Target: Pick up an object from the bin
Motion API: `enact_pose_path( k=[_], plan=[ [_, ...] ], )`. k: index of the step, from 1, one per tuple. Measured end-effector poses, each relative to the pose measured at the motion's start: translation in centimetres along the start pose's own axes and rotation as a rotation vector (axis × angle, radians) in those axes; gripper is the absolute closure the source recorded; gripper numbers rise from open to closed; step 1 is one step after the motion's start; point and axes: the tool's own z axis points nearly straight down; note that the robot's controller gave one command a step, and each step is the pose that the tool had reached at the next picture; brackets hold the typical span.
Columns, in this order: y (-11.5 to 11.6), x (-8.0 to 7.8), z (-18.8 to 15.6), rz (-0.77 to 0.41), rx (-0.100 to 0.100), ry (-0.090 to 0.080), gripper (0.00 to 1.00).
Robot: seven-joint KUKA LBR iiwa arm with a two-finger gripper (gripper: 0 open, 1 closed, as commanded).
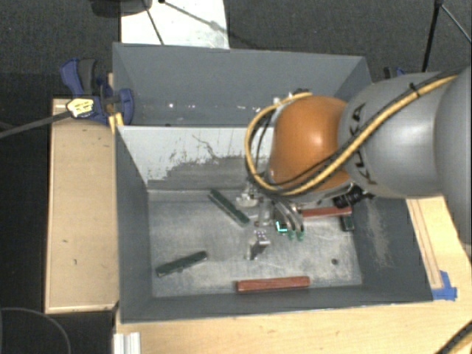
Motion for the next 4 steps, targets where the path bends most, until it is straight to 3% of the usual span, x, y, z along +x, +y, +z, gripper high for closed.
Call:
enact_pose_path(
  k=[1,2,3,4],
  plan=[
    [0.0,-0.2,-0.4,0.003,-0.001,-0.008,0.0],
    [8.4,3.0,4.8,-0.116,0.0,-0.006,1.0],
    [8.4,3.0,4.8,-0.115,0.0,-0.006,0.0],
    [8.4,3.0,4.8,-0.114,0.0,-0.006,0.0]
  ],
)
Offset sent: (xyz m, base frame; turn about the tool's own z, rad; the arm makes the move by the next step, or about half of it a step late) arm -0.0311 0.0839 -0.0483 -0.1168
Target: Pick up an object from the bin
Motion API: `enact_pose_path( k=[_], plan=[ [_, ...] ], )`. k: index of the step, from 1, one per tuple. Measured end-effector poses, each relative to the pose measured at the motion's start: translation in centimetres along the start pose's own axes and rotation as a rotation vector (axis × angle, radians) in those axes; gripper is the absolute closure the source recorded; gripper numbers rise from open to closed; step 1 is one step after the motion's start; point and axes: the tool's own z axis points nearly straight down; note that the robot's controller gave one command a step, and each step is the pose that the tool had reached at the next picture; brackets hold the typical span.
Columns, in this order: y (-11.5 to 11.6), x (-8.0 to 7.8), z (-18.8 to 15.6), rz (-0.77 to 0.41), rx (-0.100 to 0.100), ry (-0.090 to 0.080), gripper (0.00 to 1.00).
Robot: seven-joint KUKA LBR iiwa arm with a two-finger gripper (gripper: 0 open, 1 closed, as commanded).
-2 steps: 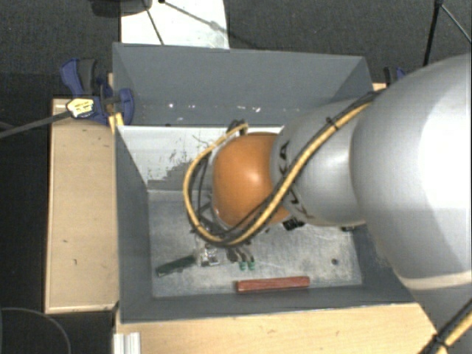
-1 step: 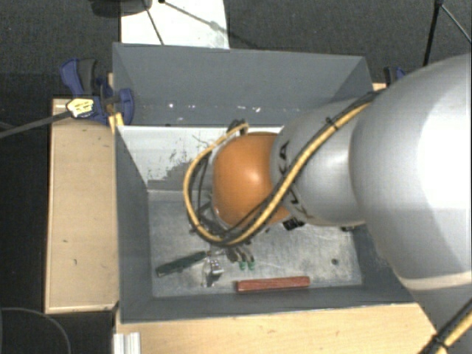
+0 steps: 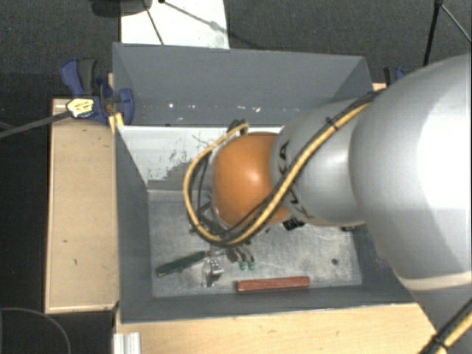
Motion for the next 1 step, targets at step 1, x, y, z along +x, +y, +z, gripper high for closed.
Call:
enact_pose_path(
  k=[1],
  plan=[
    [0.39,-0.33,0.25,-0.006,0.001,-0.003,0.0]
  ],
)
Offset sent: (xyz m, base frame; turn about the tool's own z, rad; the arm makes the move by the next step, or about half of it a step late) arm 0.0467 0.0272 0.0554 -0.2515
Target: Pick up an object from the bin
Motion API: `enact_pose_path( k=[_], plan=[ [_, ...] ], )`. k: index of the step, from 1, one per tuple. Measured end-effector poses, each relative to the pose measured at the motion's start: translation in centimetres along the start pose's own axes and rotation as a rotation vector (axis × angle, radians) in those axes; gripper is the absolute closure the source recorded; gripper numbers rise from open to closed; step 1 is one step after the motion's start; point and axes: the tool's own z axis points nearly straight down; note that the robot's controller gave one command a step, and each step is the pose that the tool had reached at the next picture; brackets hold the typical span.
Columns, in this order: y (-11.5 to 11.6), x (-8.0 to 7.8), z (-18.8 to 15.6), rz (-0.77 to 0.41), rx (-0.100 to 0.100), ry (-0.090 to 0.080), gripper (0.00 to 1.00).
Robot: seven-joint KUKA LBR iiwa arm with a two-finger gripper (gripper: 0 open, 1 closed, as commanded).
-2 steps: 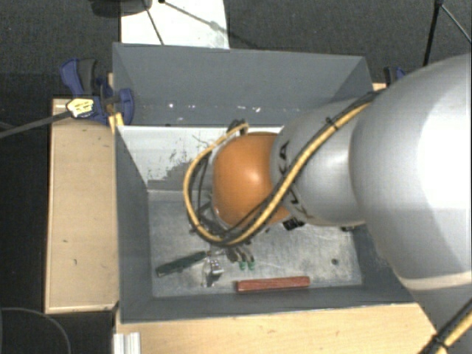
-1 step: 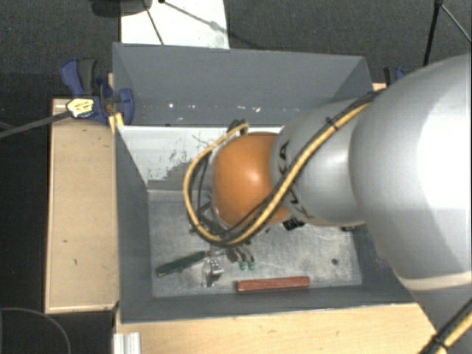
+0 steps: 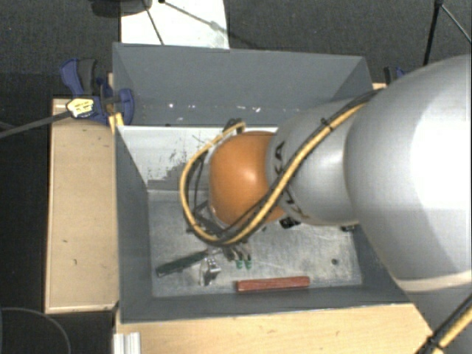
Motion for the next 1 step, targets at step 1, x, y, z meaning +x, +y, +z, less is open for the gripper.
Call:
enact_pose_path(
  k=[1],
  plan=[
    [0.89,-0.88,0.22,-0.042,0.0,0.007,0.0]
  ],
)
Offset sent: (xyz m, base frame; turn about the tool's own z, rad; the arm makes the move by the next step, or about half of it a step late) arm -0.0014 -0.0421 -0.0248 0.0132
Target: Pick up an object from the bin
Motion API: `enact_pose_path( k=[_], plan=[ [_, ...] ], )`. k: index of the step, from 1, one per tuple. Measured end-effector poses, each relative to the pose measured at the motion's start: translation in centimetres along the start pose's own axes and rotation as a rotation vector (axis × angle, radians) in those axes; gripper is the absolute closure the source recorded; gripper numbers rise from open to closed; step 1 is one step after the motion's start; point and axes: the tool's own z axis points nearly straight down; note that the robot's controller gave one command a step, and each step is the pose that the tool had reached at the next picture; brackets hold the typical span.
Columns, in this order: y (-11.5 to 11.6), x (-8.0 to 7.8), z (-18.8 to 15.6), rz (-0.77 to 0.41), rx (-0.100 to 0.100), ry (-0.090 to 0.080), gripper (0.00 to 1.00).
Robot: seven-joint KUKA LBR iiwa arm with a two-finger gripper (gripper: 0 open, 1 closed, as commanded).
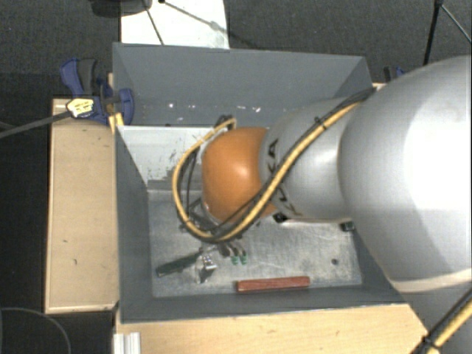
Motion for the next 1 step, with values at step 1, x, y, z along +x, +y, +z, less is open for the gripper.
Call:
enact_pose_path(
  k=[1],
  plan=[
    [-4.85,1.6,2.01,0.056,-0.003,-0.007,1.0]
  ],
)
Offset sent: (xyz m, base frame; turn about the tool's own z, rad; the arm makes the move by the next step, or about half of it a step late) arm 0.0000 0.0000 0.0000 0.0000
